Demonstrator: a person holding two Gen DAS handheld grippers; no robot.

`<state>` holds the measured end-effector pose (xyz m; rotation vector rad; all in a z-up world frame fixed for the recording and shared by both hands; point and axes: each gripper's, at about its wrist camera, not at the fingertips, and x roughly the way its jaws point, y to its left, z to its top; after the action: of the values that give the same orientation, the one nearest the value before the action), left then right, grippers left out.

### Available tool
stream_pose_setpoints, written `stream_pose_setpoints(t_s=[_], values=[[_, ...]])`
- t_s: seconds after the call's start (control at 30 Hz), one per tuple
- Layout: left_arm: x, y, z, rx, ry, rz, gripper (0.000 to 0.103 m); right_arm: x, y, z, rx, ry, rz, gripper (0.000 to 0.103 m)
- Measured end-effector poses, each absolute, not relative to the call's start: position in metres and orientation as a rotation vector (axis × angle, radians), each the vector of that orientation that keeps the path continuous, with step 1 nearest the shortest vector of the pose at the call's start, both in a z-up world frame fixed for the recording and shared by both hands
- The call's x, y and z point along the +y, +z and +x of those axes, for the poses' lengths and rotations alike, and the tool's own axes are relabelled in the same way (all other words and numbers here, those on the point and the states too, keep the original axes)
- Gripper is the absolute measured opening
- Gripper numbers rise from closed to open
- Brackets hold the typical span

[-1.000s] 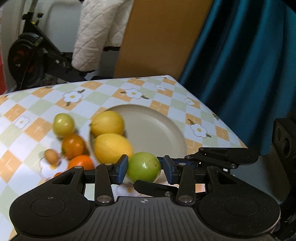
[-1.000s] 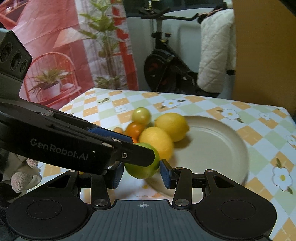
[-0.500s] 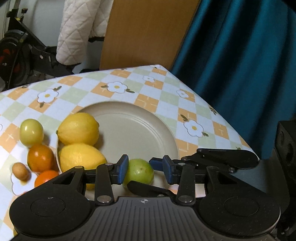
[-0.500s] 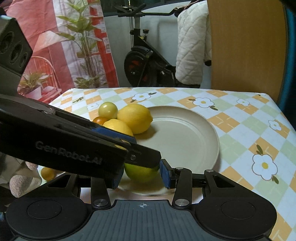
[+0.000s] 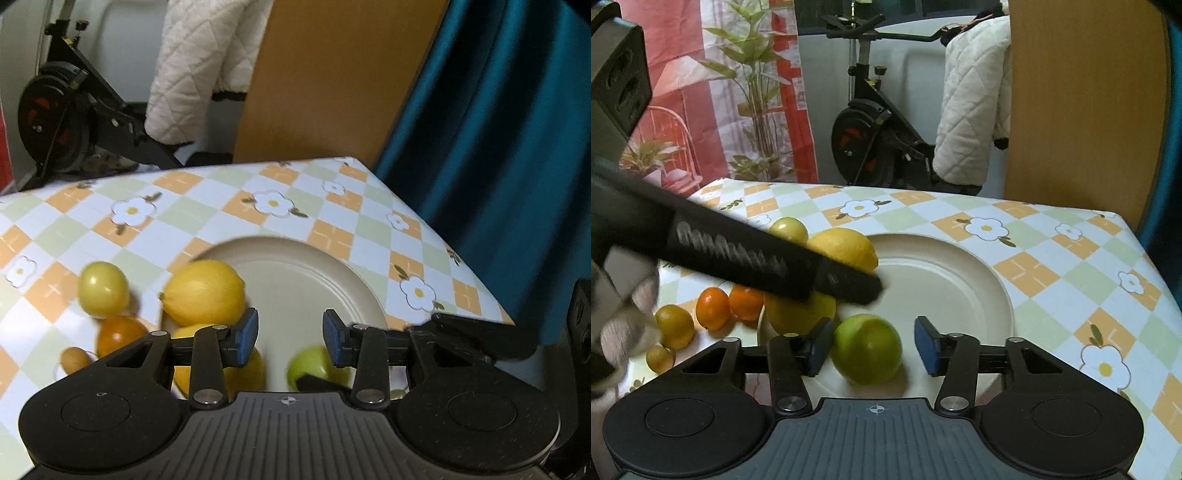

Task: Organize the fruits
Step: 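Withdraw the left gripper and move it toward the small brown fruit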

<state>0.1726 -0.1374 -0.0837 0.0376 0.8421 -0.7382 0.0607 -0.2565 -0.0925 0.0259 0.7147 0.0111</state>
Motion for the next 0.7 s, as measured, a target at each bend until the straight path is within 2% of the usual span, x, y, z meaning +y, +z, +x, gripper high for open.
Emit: stream_pose_setpoints(t_s=[0.33, 0.7], values=[[-0.113, -0.062, 0.159, 0.773, -0.728, 0.047, 0.041, -0.247, -0.081, 0.047, 0.696, 0.004, 0.037, 0.052], [-0.046, -0.055, 0.145, 0.767, -0.667, 0.035, 0.041, -0.194, -0.07, 0.047, 0.698, 0.135, -0.014, 0.051]])
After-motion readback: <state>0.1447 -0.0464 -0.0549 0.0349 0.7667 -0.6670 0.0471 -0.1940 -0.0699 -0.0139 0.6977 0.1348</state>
